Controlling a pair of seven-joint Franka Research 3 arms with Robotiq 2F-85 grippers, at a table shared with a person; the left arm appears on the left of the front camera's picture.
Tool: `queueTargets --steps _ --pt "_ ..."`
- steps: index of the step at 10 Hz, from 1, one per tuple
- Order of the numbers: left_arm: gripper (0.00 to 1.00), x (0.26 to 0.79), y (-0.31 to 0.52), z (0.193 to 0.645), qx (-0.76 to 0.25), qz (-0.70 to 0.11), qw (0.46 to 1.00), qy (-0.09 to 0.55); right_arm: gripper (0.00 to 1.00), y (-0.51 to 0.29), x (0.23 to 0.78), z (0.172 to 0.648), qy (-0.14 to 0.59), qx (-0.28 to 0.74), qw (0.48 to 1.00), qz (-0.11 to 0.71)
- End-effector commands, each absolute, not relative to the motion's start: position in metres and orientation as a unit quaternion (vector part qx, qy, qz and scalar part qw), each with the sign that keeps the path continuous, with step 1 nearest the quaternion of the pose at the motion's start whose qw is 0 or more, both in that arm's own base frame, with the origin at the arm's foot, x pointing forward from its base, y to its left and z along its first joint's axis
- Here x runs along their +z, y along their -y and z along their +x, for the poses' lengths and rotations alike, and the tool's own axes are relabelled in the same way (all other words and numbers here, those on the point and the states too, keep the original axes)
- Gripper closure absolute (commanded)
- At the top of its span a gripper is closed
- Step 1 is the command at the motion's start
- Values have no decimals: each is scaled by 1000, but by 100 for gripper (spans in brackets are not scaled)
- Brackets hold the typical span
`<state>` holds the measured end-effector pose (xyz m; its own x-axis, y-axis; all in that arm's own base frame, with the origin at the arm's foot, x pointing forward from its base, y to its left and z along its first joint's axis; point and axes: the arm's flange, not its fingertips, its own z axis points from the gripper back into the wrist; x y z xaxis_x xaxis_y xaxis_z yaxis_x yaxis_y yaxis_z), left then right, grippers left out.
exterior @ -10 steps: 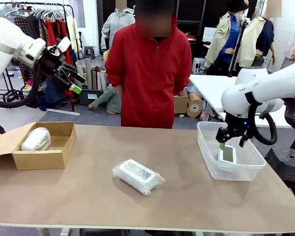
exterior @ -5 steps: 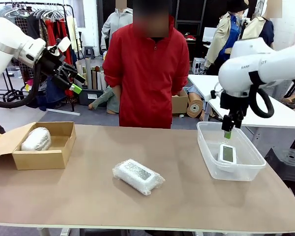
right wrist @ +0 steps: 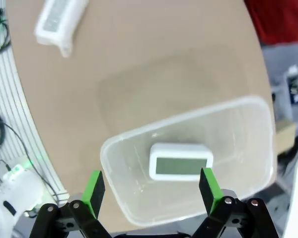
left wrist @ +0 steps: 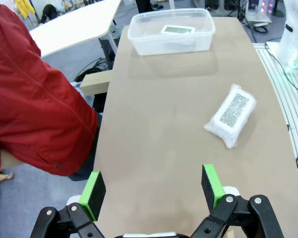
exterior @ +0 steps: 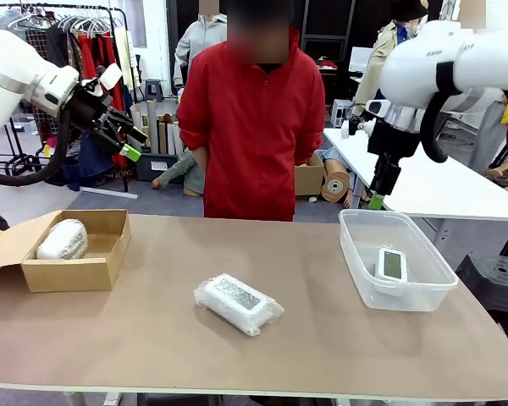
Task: Separate and place wrapped and unwrapped clocks.
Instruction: Pick up the Digital clock indicated by the person.
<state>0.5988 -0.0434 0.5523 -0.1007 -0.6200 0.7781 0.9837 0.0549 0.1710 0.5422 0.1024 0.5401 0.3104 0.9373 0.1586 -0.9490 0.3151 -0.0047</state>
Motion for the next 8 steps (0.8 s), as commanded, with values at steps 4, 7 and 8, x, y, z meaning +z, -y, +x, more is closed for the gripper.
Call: queueTargets --steps 4,7,8 --pt "0 552 43 597 -642 -246 624 371 0 -72 563 534 189 660 697 209" --pt "0 552 43 597 -642 -246 624 371 0 -53 562 529 239 654 671 255" --pt "0 552 43 597 -642 -246 624 371 0 -49 565 530 255 644 668 273"
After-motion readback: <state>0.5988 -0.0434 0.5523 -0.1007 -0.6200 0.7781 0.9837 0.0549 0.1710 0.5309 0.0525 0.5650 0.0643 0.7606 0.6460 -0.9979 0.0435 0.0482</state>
